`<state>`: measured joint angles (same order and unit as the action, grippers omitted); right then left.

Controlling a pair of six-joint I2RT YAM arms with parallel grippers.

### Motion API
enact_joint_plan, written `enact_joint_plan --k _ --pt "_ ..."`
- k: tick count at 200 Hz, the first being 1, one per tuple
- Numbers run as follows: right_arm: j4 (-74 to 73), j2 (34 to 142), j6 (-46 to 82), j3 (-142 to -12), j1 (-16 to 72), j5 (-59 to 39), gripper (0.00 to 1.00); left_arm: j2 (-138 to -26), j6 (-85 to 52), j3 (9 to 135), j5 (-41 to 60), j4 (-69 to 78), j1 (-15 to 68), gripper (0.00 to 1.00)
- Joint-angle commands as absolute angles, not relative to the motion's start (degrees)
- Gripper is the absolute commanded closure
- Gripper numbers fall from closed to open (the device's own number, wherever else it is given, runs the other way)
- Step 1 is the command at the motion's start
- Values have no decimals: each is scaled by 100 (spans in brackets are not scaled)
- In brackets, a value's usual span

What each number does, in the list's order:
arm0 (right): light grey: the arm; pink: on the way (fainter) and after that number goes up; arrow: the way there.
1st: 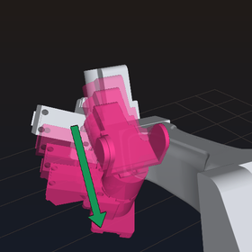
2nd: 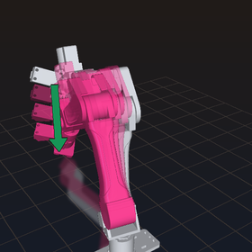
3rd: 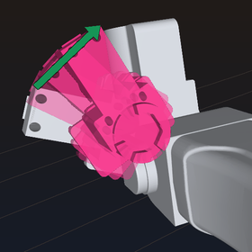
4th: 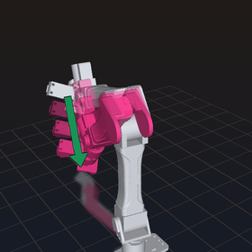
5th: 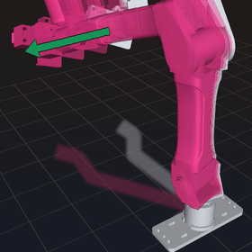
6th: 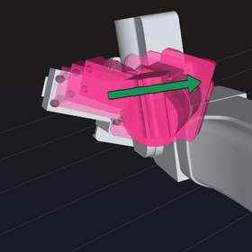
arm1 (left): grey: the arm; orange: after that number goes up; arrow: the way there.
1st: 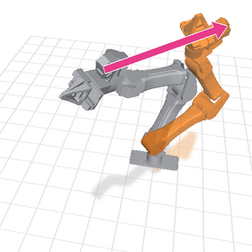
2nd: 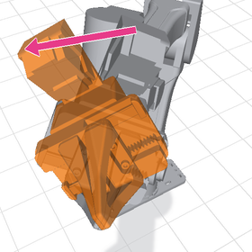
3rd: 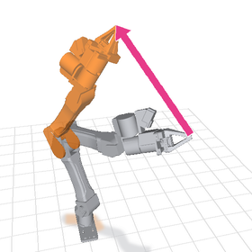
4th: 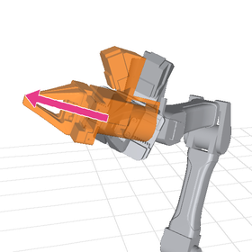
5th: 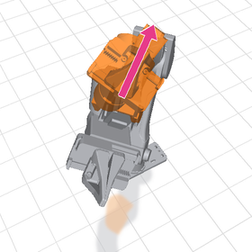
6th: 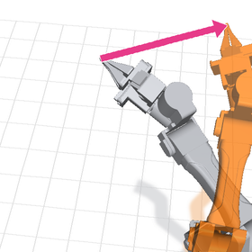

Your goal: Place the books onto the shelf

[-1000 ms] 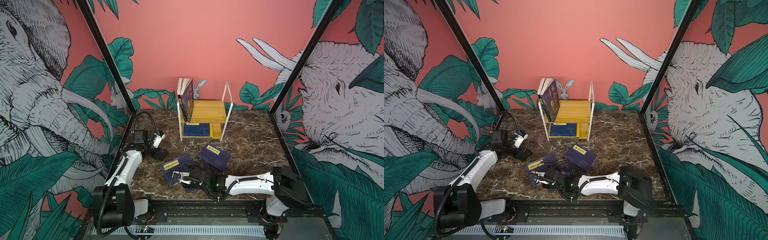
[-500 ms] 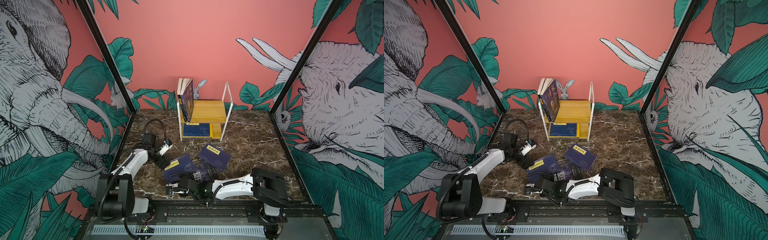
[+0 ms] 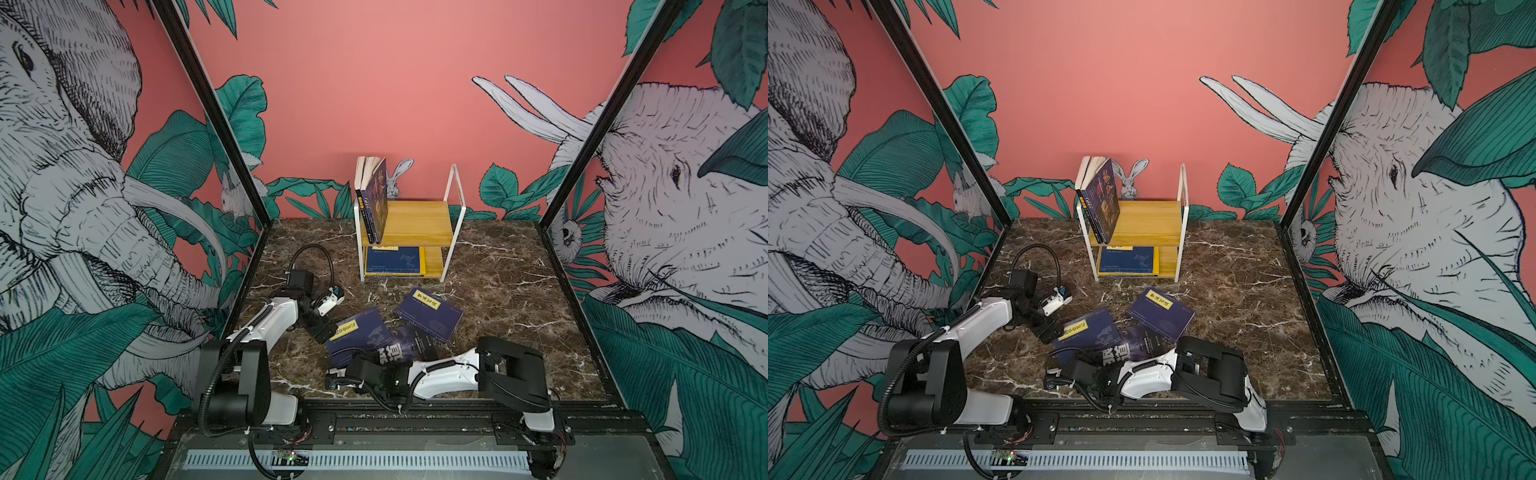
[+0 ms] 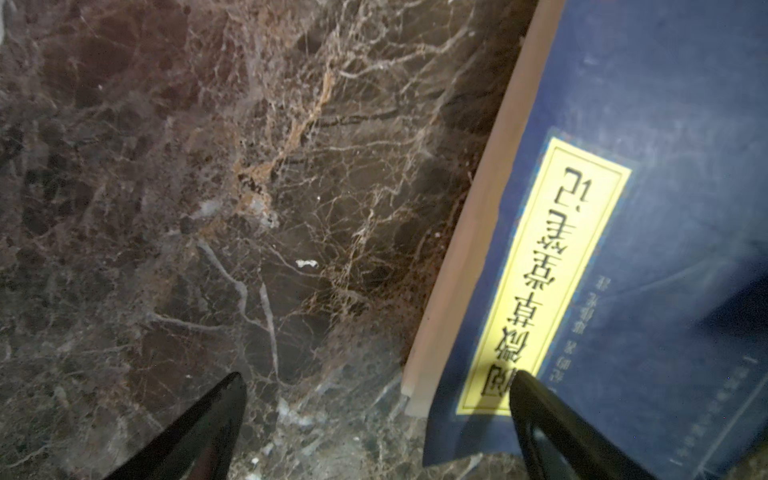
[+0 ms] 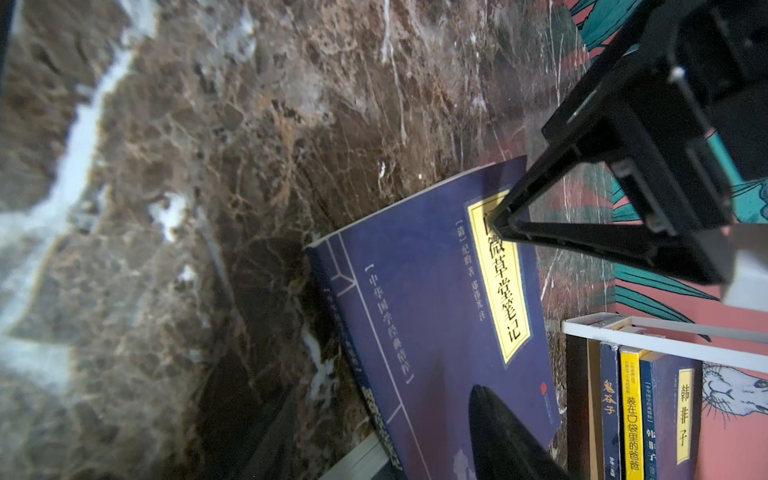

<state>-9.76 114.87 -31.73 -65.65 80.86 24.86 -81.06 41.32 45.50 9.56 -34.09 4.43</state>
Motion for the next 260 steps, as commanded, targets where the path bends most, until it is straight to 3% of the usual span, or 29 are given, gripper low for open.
enact_joint_plan --k 1,46,76,119,157,209,215,260 --pt "-973 11638 -3244 -6723 8111 2825 34 -8178 4319 4606 853 -3515 453 0" --pt "-1239 11779 -3434 -6546 8120 3113 37 -8370 4454 4526 827 -3515 447 1" --pt "-1713 11875 -3610 -6381 8129 3209 40 -8681 4472 4599 980 -3646 523 23" --pt "-2604 12056 -4097 -6197 8129 3472 47 -8838 4627 4634 1257 -3981 773 38" --pt "-3593 12376 -4672 -6144 8129 3630 62 -8815 4643 4572 1365 -3991 771 48" --pt "-4244 12534 -5310 -6126 8086 3759 100 -8684 4628 4559 1380 -4015 773 48" --pt "-4235 12517 -5352 -6124 8084 3780 100 -8626 4623 4561 1380 -4021 769 47" --pt "-4068 12111 -5484 -6068 8101 3984 100 -7719 4342 4708 1331 -4004 769 13"
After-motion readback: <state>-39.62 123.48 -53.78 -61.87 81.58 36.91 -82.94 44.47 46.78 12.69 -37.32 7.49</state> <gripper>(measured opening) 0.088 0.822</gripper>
